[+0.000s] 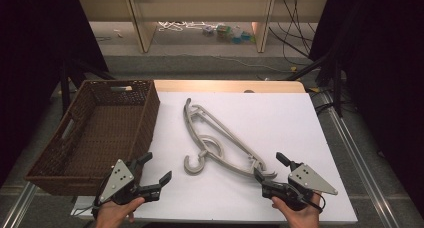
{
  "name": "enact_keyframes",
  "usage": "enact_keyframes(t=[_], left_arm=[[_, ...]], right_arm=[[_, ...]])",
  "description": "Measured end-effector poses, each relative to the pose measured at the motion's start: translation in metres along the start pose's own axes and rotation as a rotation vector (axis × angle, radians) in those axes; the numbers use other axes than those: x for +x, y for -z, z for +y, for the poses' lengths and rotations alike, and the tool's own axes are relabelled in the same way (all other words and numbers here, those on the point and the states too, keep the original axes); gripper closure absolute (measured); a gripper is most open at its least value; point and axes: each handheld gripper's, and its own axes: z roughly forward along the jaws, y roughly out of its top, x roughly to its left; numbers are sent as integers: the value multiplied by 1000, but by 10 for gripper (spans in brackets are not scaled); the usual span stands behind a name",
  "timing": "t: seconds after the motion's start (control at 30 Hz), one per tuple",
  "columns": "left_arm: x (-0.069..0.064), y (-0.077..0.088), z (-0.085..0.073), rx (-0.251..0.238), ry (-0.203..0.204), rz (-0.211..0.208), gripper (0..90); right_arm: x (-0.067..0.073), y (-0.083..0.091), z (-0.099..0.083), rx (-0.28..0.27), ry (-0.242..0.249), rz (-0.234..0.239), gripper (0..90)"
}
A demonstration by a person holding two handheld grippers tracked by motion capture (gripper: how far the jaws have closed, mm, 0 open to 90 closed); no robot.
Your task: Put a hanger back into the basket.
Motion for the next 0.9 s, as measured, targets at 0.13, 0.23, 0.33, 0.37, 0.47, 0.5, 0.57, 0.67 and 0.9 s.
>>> enact_keyframes(t=[0.13, 0.23, 0.33, 0.37, 0.47, 0.5, 0.57, 0.67, 0.9], left_arm=[[0, 0, 0, -1, 2, 2, 158], [1, 1, 1, -4, -2, 5, 158], [0, 0, 0, 1, 3, 1, 158], [0, 0, 0, 1, 6, 2, 158], [0, 0, 0, 1, -1, -1, 158], [-1, 0, 0, 6, 5, 1, 158], [-2, 0, 0, 10, 17, 3, 158], [-4, 2, 1, 17, 12, 3, 158], [-5, 5, 1, 20, 7, 2, 158]], right_arm=[[0, 0, 0, 0, 0, 2, 157], [1, -1, 0, -5, 3, 1, 156], [3, -2, 1, -2, 10, 16, 157], [3, -2, 1, 10, 11, 21, 157], [5, -5, 2, 26, 25, 43, 157], [6, -5, 4, 38, 32, 48, 158], [8, -8, 7, 41, 50, 60, 159], [10, -13, 12, 74, 123, 93, 186], [16, -34, 26, 200, 216, 151, 195]])
